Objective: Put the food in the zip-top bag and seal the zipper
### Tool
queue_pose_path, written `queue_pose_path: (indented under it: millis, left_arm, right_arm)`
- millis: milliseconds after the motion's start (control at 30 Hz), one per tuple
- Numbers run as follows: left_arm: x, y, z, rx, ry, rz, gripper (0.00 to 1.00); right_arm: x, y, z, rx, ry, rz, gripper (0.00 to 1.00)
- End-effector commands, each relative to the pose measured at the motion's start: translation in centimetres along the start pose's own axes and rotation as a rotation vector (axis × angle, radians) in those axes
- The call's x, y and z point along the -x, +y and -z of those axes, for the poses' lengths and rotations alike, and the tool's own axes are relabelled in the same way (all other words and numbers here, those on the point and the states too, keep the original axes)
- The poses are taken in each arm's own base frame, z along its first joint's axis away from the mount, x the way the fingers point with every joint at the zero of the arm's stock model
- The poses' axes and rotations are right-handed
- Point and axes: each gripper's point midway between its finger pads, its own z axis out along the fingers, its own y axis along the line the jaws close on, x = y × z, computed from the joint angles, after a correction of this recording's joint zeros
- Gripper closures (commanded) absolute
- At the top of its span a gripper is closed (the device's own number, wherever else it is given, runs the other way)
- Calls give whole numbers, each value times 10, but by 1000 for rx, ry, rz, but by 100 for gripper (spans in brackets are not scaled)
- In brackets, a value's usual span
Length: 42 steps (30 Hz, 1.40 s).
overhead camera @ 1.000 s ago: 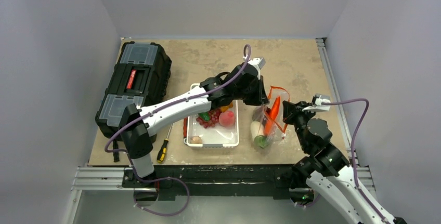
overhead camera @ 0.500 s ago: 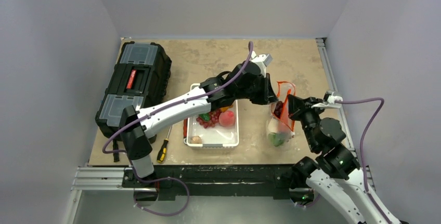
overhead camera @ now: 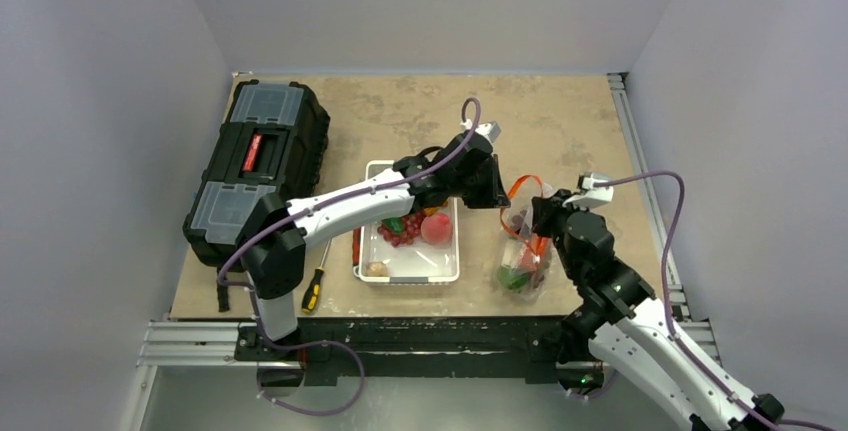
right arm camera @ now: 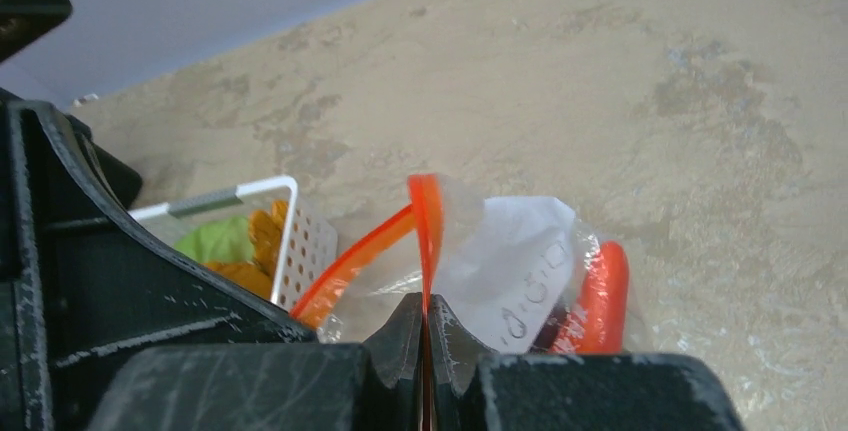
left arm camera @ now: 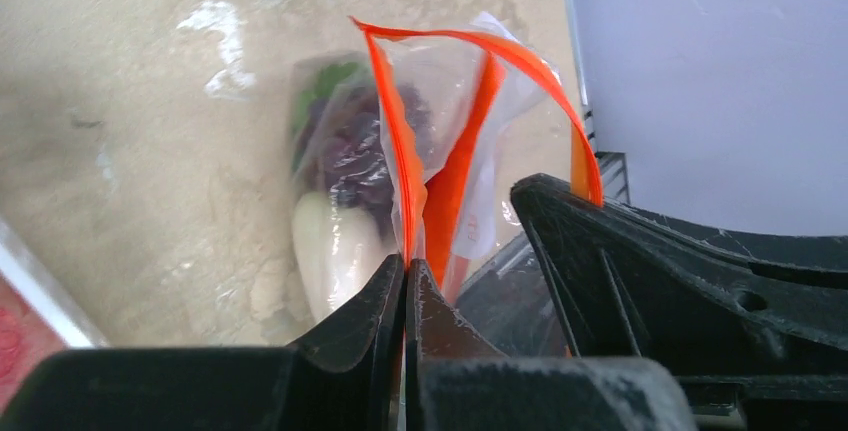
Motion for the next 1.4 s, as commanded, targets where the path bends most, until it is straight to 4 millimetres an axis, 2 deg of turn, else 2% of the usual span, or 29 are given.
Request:
queue_pose_path:
  millis: [0, 133, 233, 300, 433, 500, 600, 667, 833, 867, 1000, 1067, 1167, 1367]
  left_arm:
    - [36, -76, 50, -176, -127, -90, 100]
    - [32, -82, 57, -198, -129, -89, 100]
    - [29, -75, 57, -182, -129, -86, 100]
    - [28, -66, 55, -144, -131, -92, 89]
    - [28, -46, 63, -66, -140, -104, 53]
    - [31, -37, 75, -54, -142, -122, 43]
    - [34, -22, 96, -59, -172, -146, 15]
    - [36, -7, 113, -42, -204, -159, 6]
    - [34, 42, 155, 85, -284, -177, 3]
    - [31, 57, 162, 134, -300, -174, 4]
    - [16, 109, 174, 311, -309, -132, 5]
    - [5, 129, 173, 376, -298, -80, 5]
    - [-6, 143, 164, 413, -280, -28, 7]
    - [-8, 166, 147, 495, -322, 71, 11]
  right_arm:
    - [71, 17, 19, 36, -168, -54, 100]
    - [90, 17, 32, 41, -205, -66, 100]
    - [85, 14, 32, 55, -227, -78, 100]
    - [72, 9, 27, 44, -218, -70, 100]
    - [55, 2, 19, 14, -185, -45, 100]
    - [55, 0, 19, 5, -180, -44, 100]
    - [56, 2, 21, 21, -189, -48, 100]
    - [56, 1, 22, 23, -193, -51, 100]
    - [53, 3, 20, 29, -180, -45, 100]
    - [53, 3, 20, 31, -178, -44, 100]
    - [50, 4, 20, 37, -168, -40, 100]
    - [49, 5, 20, 40, -163, -38, 100]
    - [46, 4, 20, 38, -150, -35, 100]
    - [43, 3, 20, 32, -137, -28, 100]
